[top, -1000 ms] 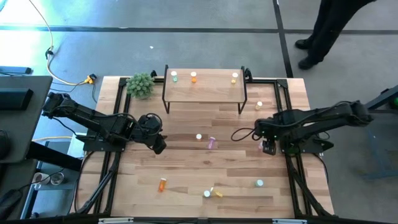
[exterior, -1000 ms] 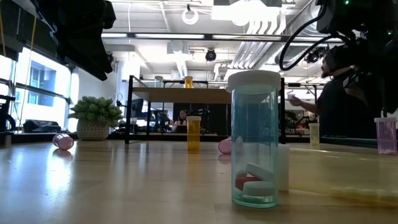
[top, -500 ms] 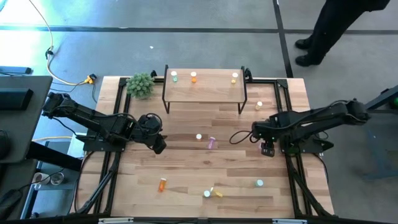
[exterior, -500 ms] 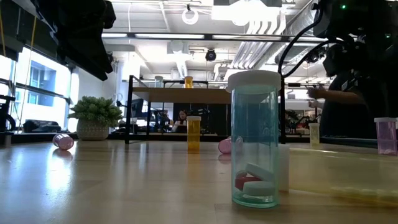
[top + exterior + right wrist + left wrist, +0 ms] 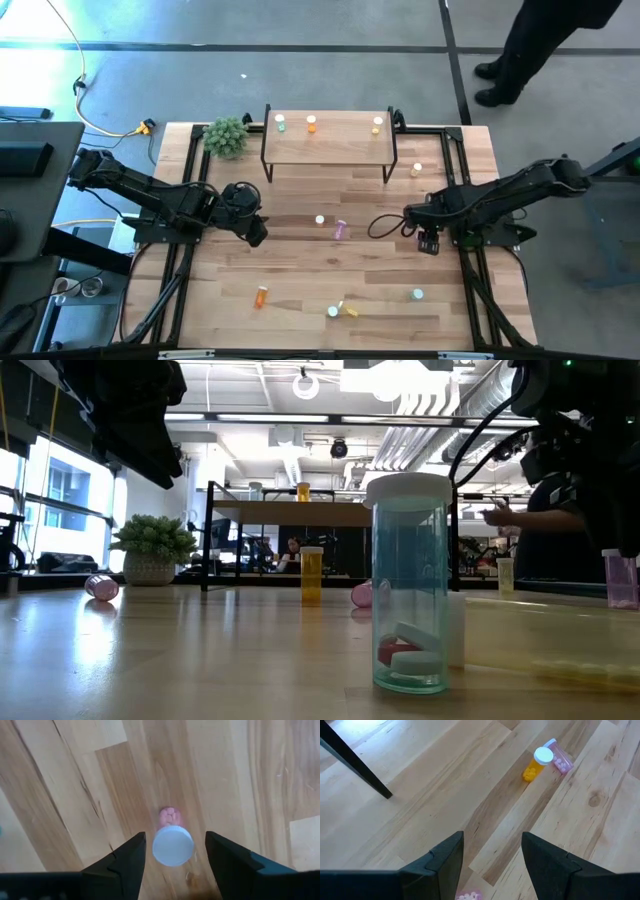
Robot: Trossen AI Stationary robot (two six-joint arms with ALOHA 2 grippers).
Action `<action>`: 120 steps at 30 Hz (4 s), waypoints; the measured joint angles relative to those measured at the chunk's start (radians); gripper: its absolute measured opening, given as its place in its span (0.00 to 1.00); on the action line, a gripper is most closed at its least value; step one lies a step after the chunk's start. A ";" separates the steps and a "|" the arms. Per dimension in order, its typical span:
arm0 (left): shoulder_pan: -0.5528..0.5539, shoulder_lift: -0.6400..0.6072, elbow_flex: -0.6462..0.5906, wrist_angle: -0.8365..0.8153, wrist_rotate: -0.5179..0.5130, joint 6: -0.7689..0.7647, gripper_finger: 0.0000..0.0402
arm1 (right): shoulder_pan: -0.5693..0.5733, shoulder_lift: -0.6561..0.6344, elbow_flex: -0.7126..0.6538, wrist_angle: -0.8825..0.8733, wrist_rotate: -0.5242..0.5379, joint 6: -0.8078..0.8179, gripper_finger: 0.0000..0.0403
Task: Pick and place medicine bottles onto shelf by color
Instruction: Put the right purple pill bottle on the shelf
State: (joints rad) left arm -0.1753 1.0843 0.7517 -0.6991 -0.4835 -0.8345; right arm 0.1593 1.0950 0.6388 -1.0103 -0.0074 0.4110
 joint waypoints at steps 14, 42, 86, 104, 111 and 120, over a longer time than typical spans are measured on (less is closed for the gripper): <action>0.000 0.000 0.000 0.000 0.000 0.000 0.47 | 0.000 0.000 0.000 -0.001 0.000 0.008 0.28; 0.028 0.000 0.000 0.000 0.035 0.027 0.47 | -0.009 0.000 0.222 0.006 0.044 0.061 0.26; 0.302 0.000 0.000 -0.001 0.132 0.271 0.47 | -0.603 0.709 1.375 -0.352 0.089 -0.722 0.26; 0.302 0.000 0.000 0.000 0.129 0.262 0.47 | -0.690 0.937 1.611 -0.376 0.081 -0.970 0.26; 0.302 0.000 0.000 0.000 0.129 0.262 0.47 | -0.678 0.947 1.612 -0.357 0.060 -1.019 0.26; 0.302 0.000 0.000 0.001 0.129 0.261 0.47 | -0.683 0.950 1.612 -0.340 0.060 -1.050 0.26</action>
State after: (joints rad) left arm 0.1268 1.0843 0.7513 -0.6983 -0.3542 -0.5738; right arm -0.5241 2.0448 2.2509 -1.3506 0.0525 -0.6390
